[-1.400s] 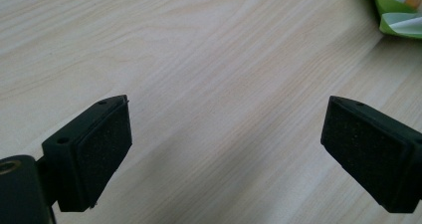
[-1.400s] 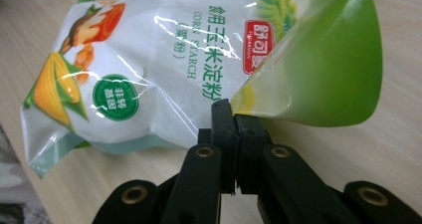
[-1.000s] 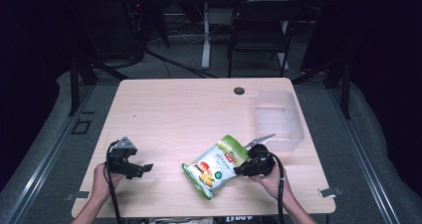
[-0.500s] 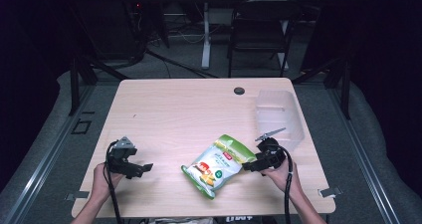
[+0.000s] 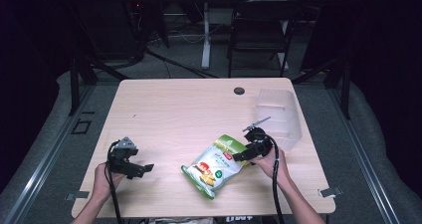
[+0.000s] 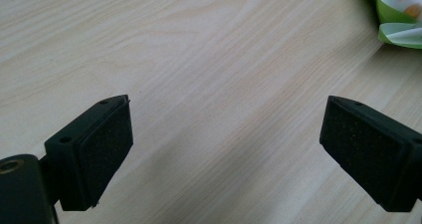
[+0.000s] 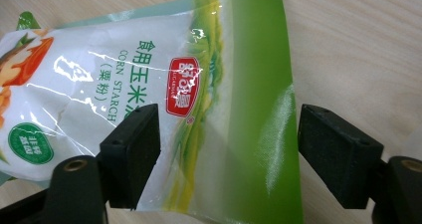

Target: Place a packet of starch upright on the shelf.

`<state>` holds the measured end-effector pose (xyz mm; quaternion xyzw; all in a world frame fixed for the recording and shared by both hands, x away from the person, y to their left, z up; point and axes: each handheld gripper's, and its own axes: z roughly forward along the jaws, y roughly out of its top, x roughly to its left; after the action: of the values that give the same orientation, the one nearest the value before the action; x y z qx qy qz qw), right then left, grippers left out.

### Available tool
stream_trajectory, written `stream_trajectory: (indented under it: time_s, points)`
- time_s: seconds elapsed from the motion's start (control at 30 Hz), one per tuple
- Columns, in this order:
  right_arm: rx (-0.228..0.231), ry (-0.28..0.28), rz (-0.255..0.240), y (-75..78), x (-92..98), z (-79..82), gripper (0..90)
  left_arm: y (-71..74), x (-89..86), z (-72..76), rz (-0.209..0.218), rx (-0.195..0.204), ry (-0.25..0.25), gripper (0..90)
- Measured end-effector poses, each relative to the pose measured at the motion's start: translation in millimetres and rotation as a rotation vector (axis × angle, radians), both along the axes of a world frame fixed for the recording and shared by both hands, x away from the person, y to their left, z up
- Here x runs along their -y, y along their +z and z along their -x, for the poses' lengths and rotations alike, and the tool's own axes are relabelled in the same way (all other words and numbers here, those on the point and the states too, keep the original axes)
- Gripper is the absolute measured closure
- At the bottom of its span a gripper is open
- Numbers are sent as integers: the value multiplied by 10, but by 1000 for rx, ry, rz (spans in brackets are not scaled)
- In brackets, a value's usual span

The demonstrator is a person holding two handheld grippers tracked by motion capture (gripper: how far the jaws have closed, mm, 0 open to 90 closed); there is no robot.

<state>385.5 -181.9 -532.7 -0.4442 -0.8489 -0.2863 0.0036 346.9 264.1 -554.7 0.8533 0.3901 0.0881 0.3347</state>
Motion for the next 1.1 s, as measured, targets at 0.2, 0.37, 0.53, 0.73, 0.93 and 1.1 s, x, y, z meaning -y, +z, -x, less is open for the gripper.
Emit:
stream_trajectory:
  time_s: [0.2,0.37,0.53,0.73,0.93,1.1]
  points:
    - [-6,7,23,-24,-21,-1,360,-3,16,-2,-4,-4,-4,67]
    - [5,21,57,-38,-29,-1,470,-8,19,-3,-1,-9,-2,69]
    - [-7,35,31,-57,-49,22,628,-13,20,-5,-2,-7,-3,73]
    - [-19,73,40,-43,-72,35,735,-16,13,-7,0,-10,-1,75]
    - [-23,84,31,-29,-70,52,802,-21,10,-11,-4,-9,-1,80]
    - [-20,89,17,1,-71,57,839,-22,5,-14,0,-16,-5,79]
